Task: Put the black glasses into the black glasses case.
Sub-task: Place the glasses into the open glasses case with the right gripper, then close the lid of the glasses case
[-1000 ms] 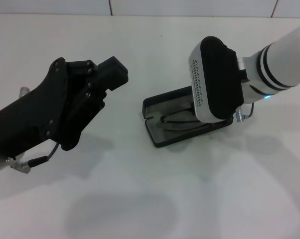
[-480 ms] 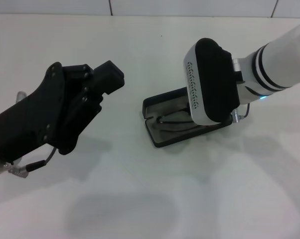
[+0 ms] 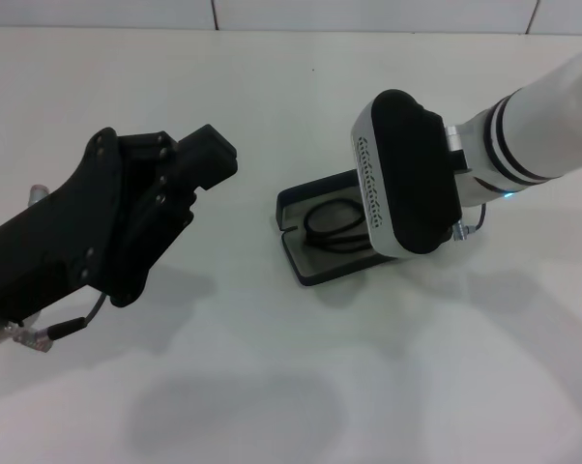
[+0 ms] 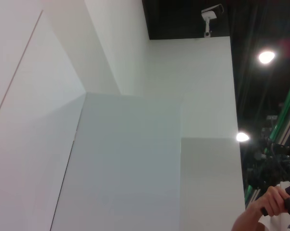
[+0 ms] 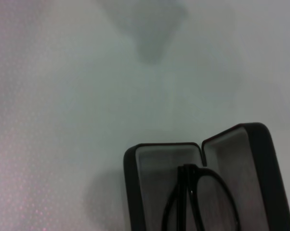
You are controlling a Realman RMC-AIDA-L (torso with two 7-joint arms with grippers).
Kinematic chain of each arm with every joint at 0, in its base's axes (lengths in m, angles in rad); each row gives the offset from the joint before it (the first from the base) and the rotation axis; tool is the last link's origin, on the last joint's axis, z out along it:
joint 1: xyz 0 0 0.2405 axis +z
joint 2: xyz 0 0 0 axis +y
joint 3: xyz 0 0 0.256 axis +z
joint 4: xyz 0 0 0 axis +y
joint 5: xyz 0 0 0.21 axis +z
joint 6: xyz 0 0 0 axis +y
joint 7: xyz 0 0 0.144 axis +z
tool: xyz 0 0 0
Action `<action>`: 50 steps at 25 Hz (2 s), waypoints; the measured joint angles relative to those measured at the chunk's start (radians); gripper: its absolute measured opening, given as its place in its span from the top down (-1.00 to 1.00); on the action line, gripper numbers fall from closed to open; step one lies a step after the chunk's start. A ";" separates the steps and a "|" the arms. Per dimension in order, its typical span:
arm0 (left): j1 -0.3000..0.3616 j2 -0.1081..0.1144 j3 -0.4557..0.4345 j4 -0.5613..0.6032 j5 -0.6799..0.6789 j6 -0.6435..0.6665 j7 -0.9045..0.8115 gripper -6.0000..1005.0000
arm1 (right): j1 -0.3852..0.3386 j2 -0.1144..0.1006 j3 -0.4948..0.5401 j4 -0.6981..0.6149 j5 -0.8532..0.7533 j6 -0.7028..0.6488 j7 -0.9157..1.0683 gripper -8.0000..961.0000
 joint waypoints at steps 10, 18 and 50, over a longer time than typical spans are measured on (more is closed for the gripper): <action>0.001 0.002 0.001 0.002 0.000 0.000 0.001 0.91 | -0.046 0.000 -0.004 -0.067 -0.005 -0.021 0.037 0.70; -0.003 0.015 -0.001 0.009 0.000 0.003 -0.006 0.91 | -0.144 0.000 0.036 -0.203 0.025 -0.057 0.067 0.70; -0.458 0.029 -0.006 0.011 0.375 -0.646 -0.338 0.81 | -0.495 -0.007 1.184 0.182 0.691 -0.520 -0.389 0.70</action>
